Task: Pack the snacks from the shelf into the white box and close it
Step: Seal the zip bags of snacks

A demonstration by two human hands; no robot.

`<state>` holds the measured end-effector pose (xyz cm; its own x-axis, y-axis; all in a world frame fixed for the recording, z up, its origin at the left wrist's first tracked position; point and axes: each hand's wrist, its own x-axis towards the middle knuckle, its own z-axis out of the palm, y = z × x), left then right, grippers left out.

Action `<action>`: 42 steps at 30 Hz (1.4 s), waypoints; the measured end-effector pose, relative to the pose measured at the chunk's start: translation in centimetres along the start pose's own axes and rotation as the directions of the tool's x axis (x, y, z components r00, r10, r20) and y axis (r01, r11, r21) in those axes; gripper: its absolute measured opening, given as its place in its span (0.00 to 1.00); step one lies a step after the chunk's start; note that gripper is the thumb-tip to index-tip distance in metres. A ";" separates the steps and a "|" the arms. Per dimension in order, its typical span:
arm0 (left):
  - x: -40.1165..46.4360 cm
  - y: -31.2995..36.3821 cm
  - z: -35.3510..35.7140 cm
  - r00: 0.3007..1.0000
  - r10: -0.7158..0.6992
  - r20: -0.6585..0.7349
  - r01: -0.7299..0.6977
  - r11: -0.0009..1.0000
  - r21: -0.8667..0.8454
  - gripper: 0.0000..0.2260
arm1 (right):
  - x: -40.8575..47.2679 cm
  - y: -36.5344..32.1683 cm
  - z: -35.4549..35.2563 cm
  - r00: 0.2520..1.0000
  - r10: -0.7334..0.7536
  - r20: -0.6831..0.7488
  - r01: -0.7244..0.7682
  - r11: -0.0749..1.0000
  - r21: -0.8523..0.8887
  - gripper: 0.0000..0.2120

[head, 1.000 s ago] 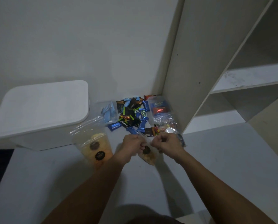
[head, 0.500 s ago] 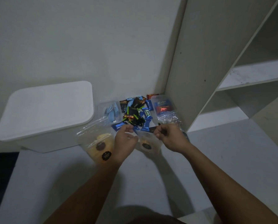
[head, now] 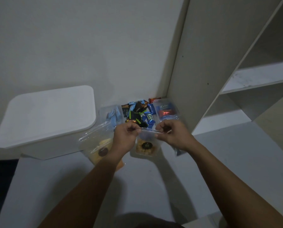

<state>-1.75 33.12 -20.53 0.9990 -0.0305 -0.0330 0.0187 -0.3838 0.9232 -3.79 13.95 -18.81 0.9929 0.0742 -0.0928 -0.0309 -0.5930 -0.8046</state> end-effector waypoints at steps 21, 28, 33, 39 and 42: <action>0.8 2.5 0.1 0.986 0.165 0.017 -0.165 0.986 0.022 0.05 | 0.7 -1.3 -0.9 0.977 -0.188 -0.103 0.175 0.976 -0.130 0.13; 0.7 3.5 -0.1 0.961 0.254 0.114 -0.254 0.967 -0.014 0.07 | 1.0 -1.4 -0.4 0.971 -0.179 -0.158 0.145 0.968 -0.206 0.16; 0.6 4.0 0.1 0.946 0.310 0.095 -0.316 0.947 0.056 0.06 | 1.0 -1.8 -0.5 0.971 -0.179 -0.157 0.141 0.964 -0.227 0.16; 0.6 4.1 0.3 0.958 0.281 0.053 -0.285 0.955 0.084 0.07 | 0.4 -2.5 -0.9 0.958 -0.255 -0.132 0.227 0.954 -0.196 0.15; 0.5 4.3 0.3 0.963 0.252 0.095 -0.259 0.964 0.064 0.05 | 0.4 -2.6 -0.8 0.960 -0.254 -0.119 0.224 0.950 -0.219 0.17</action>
<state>-1.22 31.17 -16.73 0.9629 -0.2138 0.1646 -0.2429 -0.4210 0.8739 -3.23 14.88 -16.28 0.9745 0.1268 0.1849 0.2185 -0.7219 -0.6566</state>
